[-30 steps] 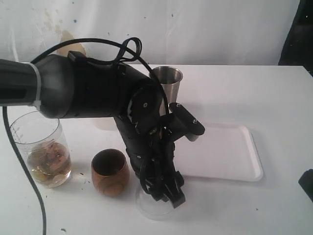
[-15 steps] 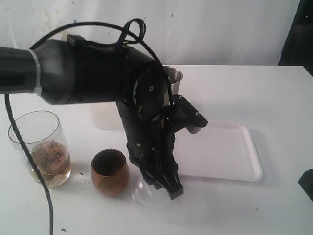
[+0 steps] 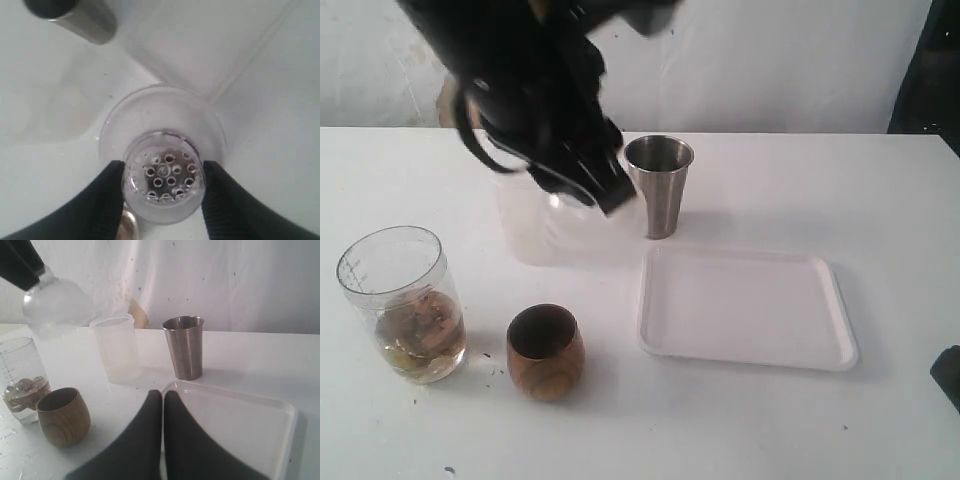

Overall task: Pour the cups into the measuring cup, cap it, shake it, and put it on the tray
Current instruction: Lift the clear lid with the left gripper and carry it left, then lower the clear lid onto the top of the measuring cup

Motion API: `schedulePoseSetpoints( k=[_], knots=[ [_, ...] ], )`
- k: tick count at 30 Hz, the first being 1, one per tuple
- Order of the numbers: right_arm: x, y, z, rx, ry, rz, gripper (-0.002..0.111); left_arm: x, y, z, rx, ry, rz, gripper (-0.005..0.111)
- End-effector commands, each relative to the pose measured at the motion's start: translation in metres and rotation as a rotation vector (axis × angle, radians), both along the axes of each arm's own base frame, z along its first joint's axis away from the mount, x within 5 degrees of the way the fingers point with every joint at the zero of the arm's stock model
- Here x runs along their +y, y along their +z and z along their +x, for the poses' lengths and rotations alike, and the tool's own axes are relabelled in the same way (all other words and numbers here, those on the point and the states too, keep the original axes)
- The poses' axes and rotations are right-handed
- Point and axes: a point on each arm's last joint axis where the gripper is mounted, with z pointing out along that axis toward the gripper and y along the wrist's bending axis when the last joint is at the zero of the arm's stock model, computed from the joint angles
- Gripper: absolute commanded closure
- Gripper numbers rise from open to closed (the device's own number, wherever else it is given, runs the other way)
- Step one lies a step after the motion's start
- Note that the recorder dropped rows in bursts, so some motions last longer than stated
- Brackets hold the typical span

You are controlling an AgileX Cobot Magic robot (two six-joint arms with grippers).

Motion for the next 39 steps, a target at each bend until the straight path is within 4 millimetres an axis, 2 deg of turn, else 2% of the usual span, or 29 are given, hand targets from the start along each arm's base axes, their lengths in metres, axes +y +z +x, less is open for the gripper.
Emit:
schedulePoseSetpoints(
  k=[1,4,6,10,16,24,31,39],
  knots=[
    [0.0,-0.002,0.0,0.002,0.0,-0.011,0.107,0.054,0.036,0.007,-0.067,0.194,-0.094,0.107],
    [0.0,-0.002,0.0,0.002,0.0,-0.011,0.107,0.085,0.047,0.014,-0.063,0.339,-0.169,0.107],
    [0.0,-0.002,0.0,0.002,0.0,-0.011,0.107,0.097,0.051,0.016,-0.058,0.391,-0.204,0.107],
    [0.0,-0.002,0.0,0.002,0.0,-0.011,0.107,0.111,0.042,0.014,-0.045,0.435,-0.178,0.107],
    [0.0,-0.002,0.0,0.002,0.0,-0.011,0.107,0.122,0.011,0.01,-0.012,0.461,-0.055,0.107],
    [0.0,-0.002,0.0,0.002,0.0,-0.011,0.107,0.123,0.004,0.004,0.026,0.478,-0.065,0.107],
    [0.0,-0.002,0.0,0.002,0.0,-0.011,0.107,0.124,-0.017,0.001,0.08,0.482,-0.021,0.107],
    [0.0,-0.002,0.0,0.002,0.0,-0.011,0.107,0.135,-0.019,0.006,0.064,0.531,0.005,0.107]
  ],
)
